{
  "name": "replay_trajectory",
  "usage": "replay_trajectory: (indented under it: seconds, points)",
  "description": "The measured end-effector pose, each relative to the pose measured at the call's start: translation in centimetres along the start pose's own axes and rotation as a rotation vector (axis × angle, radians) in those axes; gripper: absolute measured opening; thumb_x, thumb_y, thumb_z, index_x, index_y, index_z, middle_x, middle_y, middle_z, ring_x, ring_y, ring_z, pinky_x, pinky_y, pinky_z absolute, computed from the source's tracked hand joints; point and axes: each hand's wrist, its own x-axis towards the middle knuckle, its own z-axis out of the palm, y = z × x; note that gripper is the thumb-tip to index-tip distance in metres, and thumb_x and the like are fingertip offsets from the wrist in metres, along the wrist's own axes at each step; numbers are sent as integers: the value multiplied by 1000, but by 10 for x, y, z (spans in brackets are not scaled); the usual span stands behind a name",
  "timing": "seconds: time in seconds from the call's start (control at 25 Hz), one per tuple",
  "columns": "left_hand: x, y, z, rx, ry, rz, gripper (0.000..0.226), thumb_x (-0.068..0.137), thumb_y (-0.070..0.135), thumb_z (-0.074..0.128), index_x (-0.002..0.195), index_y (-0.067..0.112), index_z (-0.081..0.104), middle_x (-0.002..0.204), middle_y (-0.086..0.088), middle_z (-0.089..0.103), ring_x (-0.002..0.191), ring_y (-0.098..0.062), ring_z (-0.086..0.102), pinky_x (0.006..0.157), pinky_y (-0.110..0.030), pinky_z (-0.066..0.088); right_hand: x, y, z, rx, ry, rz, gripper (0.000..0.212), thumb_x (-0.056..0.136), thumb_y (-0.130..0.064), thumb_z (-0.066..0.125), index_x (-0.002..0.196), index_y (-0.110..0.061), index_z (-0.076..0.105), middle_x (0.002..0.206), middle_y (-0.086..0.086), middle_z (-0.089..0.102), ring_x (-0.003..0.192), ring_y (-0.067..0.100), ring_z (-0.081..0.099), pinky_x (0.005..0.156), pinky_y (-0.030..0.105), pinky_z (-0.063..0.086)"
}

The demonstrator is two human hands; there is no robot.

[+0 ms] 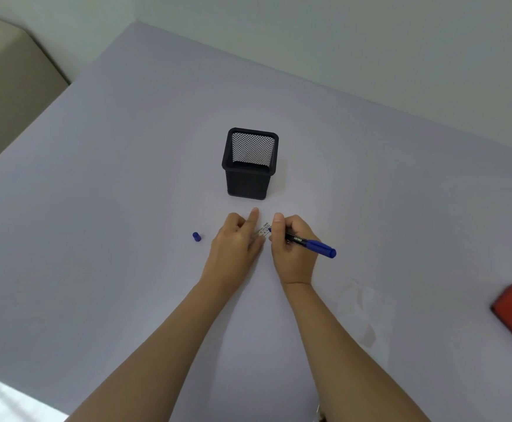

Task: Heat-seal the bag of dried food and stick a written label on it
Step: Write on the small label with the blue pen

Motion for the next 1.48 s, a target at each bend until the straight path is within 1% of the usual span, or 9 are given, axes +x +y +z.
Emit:
replay_trajectory:
  seconds: [0.12,0.24,0.36,0.48,0.68,0.92,1.16,1.32,1.48]
  points:
    - [-2,-2,-3,-83,28,-46,28,82,16,70,106,2,66,92,-13,60,69,-23,58,60,-31,50,1,-1,0,-1,-17,6,45,88,-42,46,65,-4,56,58,11,61,53,23,56,50,32,49]
    - [-4,-8,-3,-64,51,55,15,81,15,70,89,2,72,82,-12,62,67,-24,60,57,-32,53,1,-2,1,34,-49,50,43,88,-39,49,65,-3,55,57,12,60,52,21,54,51,32,48]
    - [-4,-15,-5,-28,56,119,26,85,25,59,91,5,74,82,-11,64,67,-24,61,61,-25,48,0,-2,1,78,-75,82,36,89,-28,53,64,-2,55,57,14,61,54,21,54,52,31,47]
    - [-7,-17,-3,-6,63,132,32,88,28,53,95,6,74,85,-10,66,70,-22,61,65,-24,48,-1,-2,1,84,-84,90,39,88,-32,51,63,-2,55,56,16,60,52,21,53,51,29,46]
    - [-7,-16,-2,-30,51,116,32,88,28,52,96,5,73,84,-9,65,68,-22,59,67,-21,42,-1,-3,0,87,-84,86,33,89,-22,54,62,-2,54,56,16,60,53,23,53,50,32,46]
    - [-9,-15,-4,-73,49,82,30,87,25,54,98,6,73,81,-7,64,69,-19,60,69,-18,42,-2,-5,2,73,-99,85,40,87,-37,50,63,-6,55,57,12,62,53,22,55,51,36,48]
    - [-5,-15,-11,-121,28,15,17,83,17,67,97,9,71,85,-4,61,63,-6,45,60,-3,33,-2,-5,2,78,-96,132,33,91,-21,55,66,0,56,60,19,63,57,32,61,54,43,52]
    - [-4,-15,-11,-148,40,-2,16,83,16,68,97,9,66,87,5,55,60,0,43,62,-4,37,-2,-6,3,75,-90,149,32,91,-20,56,64,-2,55,60,17,64,56,28,59,55,40,52]
    - [-6,-18,-7,-136,41,34,9,82,13,69,86,5,71,86,-6,61,68,-11,53,64,-14,42,-2,-8,2,105,-87,166,29,91,-16,56,63,-8,56,61,11,66,58,23,62,56,28,51]
